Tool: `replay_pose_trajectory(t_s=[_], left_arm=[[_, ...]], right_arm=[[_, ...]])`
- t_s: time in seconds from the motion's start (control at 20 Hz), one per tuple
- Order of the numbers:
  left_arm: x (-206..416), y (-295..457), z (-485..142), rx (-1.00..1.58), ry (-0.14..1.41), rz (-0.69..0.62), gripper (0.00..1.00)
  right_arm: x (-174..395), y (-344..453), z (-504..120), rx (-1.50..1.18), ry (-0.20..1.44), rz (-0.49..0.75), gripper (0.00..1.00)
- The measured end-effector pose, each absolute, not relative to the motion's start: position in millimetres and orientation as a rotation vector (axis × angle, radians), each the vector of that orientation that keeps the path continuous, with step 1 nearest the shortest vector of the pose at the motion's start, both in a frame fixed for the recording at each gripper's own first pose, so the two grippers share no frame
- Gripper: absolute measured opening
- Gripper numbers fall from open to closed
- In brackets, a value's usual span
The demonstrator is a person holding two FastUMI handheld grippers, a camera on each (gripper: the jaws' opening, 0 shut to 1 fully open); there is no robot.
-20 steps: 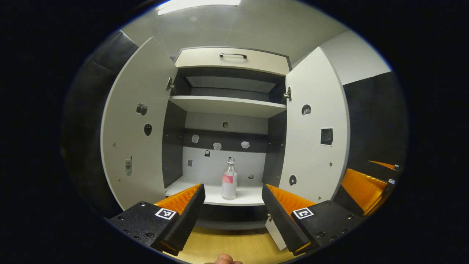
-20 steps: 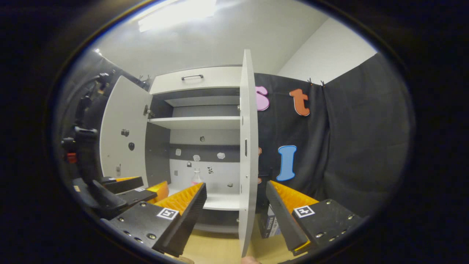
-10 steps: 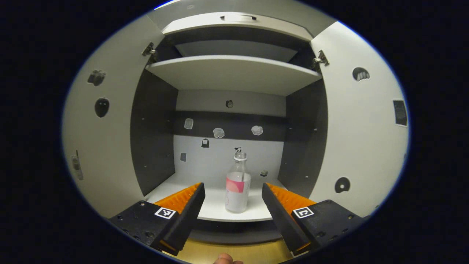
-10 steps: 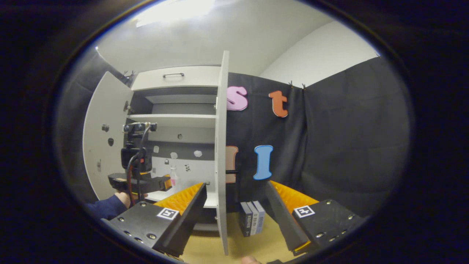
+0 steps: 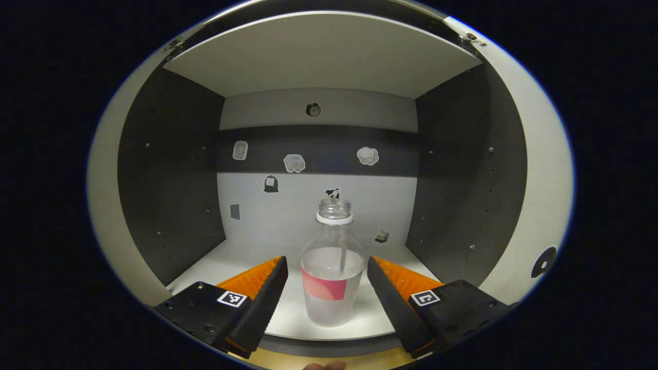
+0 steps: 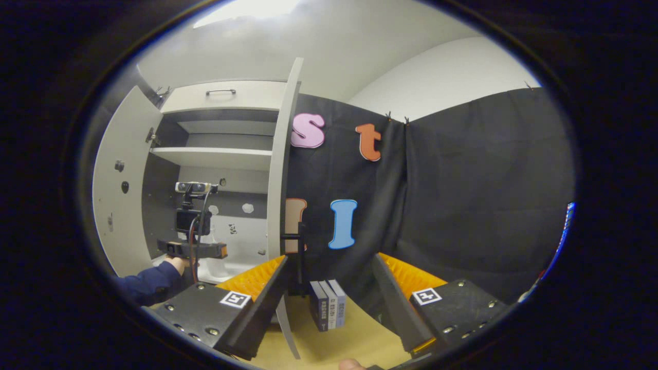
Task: Grasp the bottle in the cabinet with the left hand and place it on the coaster, then close the right door with the right hand and the left door with the left hand.
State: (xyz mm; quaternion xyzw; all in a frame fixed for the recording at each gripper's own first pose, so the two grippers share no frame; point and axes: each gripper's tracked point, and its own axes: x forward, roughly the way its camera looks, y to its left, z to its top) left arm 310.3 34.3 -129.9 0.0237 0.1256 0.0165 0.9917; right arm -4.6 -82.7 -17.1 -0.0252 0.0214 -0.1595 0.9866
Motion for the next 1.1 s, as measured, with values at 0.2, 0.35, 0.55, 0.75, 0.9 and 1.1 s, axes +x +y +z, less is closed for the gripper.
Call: replay_pose_trajectory(t_s=[0.2,0.35,0.55,0.75,0.9,1.1], left_arm=[[308.0,33.3,-130.4,0.033,0.258,0.022,0.8],[292.8,31.6,-126.7,0.017,0.263,-0.003,0.81],[252.1,31.6,-112.5,0.005,0.247,-0.038,0.81],[195.7,30.7,-103.7,-0.004,0.228,-0.08,0.81],[151.1,27.3,-110.4,-0.023,0.241,-0.116,0.81],[104.1,29.6,-135.0,-0.044,0.277,-0.132,0.81]], right_arm=[[6.6,-70.9,-22.3,-0.056,0.057,-0.287,0.98],[10.3,-64.4,-19.5,-0.053,0.047,-0.257,0.98],[7.7,-57.6,-12.8,-0.033,0.022,-0.219,0.98],[-2.1,-49.3,-8.6,-0.004,0.009,-0.176,0.99],[-11.3,-40.4,-9.0,0.012,0.007,-0.138,0.99],[-17.3,-26.0,-6.9,0.029,0.003,-0.082,0.98]])
